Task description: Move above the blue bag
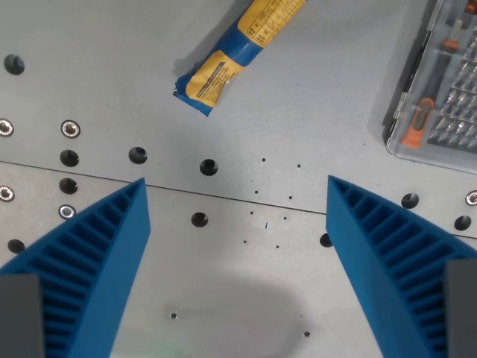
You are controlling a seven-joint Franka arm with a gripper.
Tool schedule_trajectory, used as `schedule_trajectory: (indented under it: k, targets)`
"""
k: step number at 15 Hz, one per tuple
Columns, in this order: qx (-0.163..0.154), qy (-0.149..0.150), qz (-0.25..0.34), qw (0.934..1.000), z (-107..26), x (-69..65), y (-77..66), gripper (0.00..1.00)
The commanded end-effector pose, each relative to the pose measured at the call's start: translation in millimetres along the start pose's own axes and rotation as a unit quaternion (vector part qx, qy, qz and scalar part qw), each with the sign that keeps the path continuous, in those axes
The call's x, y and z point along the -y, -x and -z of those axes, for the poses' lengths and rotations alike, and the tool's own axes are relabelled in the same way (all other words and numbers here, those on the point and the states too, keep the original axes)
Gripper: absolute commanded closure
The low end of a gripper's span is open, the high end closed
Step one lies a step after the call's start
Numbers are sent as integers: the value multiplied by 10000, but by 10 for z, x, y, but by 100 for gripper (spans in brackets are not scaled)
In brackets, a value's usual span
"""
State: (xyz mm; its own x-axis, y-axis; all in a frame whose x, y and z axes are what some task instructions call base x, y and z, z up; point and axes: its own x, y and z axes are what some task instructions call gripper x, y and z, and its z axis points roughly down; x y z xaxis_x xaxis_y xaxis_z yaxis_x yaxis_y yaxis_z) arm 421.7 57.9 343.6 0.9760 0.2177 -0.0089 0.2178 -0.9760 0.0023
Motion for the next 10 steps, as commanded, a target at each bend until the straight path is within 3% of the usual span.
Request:
schedule_trajectory:
  k: [1,10]
  targets:
    - [-26,3,-1,10000,22,0,2,0]
    - [-48,5,-248,9997,-18,-4,-8,0]
